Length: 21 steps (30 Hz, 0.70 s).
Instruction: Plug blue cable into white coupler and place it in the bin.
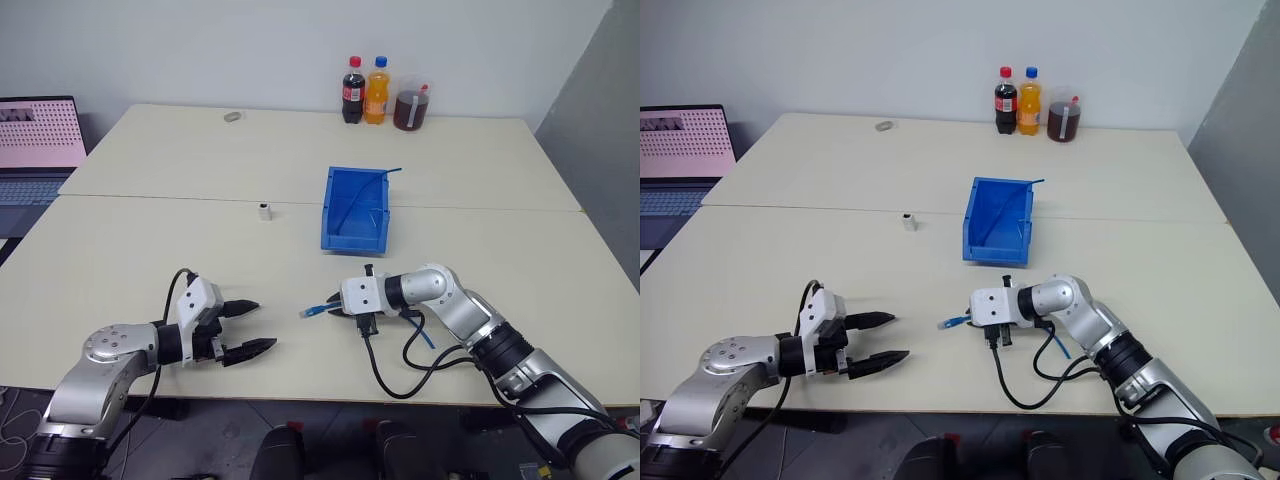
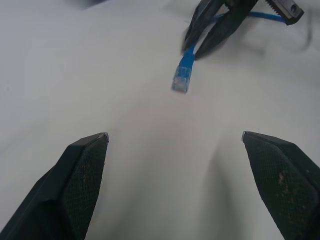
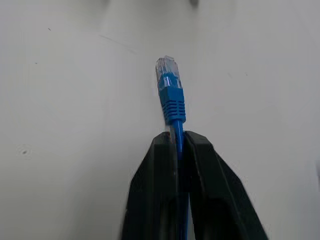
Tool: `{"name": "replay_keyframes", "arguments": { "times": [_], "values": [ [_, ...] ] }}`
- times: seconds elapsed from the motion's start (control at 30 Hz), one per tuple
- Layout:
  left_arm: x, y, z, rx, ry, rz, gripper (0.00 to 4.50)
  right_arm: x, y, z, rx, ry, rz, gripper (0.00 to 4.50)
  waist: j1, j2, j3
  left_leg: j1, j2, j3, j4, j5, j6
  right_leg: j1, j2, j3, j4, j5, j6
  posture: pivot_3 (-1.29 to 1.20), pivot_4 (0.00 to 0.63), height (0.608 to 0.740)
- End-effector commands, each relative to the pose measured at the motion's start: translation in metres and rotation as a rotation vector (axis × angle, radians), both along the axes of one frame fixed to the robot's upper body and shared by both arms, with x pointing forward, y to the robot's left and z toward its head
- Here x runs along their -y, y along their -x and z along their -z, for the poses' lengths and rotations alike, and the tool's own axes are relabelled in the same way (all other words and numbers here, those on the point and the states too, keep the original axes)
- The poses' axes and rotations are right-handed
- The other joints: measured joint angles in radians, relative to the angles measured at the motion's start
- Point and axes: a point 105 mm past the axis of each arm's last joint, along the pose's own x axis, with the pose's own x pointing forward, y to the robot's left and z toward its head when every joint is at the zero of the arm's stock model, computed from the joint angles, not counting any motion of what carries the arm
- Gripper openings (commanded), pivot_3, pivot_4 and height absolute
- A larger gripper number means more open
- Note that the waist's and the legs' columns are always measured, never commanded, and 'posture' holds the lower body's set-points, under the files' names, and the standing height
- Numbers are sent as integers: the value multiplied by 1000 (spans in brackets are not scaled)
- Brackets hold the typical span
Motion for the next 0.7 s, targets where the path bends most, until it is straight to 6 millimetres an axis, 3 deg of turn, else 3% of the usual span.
{"name": "replay_keyframes", "arguments": {
  "times": [0.03,0.2,0.4,0.53,0.7],
  "values": [
    [4,-3,-2,25,-8,26,4500,2,0,-3,-15,-8,10,1584,0,0,0,0,0,0,0,0,0,0,0,0,0,0,0,0,150,740],
    [8,-7,-1,46,-25,54,4500,2,8,-10,-72,-30,8,2777,0,0,0,0,0,0,0,0,0,0,0,0,0,0,0,0,150,740],
    [30,-19,1,124,-34,80,4500,19,39,-48,-340,-175,75,4326,15,0,0,-1,0,0,0,0,0,1,0,0,0,0,0,0,150,740],
    [42,-23,7,149,-16,73,4500,36,51,-52,-463,-229,205,4326,19,0,0,0,0,-1,0,0,0,1,0,-1,0,0,0,0,150,740],
    [47,-36,21,155,-110,84,4500,54,63,-39,-517,-223,360,4326,23,0,0,0,-1,-2,0,0,0,1,0,-1,0,0,0,0,150,740]
  ]
}}
